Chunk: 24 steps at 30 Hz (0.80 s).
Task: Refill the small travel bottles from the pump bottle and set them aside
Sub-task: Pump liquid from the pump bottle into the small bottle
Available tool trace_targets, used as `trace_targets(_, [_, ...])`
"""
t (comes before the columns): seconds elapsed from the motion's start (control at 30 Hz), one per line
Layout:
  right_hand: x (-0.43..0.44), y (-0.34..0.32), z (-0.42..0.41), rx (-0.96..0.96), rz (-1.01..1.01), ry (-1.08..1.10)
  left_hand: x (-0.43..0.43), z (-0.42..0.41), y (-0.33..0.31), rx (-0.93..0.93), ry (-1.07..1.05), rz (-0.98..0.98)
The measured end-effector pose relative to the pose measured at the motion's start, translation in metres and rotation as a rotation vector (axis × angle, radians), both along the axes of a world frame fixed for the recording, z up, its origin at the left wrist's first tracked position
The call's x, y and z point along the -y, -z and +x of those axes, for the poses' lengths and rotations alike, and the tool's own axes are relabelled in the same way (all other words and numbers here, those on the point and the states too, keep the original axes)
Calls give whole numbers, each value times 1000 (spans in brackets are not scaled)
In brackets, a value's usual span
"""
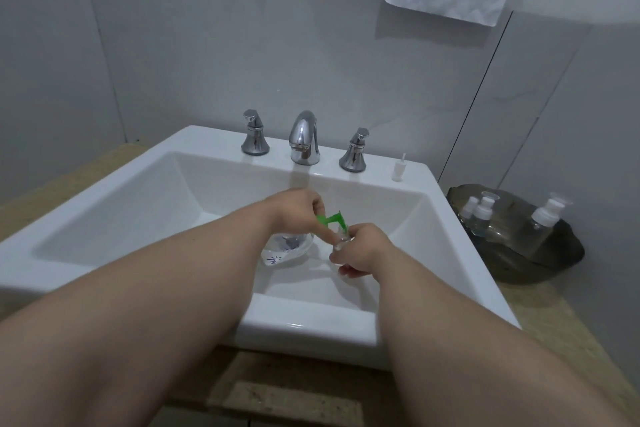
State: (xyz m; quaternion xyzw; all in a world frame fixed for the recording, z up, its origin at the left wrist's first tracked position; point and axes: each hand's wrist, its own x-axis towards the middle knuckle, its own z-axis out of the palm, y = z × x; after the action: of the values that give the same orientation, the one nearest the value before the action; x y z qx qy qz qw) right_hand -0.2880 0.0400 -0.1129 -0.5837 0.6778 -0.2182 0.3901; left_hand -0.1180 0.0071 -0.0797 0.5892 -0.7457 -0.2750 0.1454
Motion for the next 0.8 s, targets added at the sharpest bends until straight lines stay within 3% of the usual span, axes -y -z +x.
trace_targets(0.37, [2, 3, -1, 5, 14, 9, 6, 3, 7, -120, 1, -25])
trace_targets(0.8, [-1, 0, -1, 2, 15, 6, -6, 9, 10, -86, -23, -137])
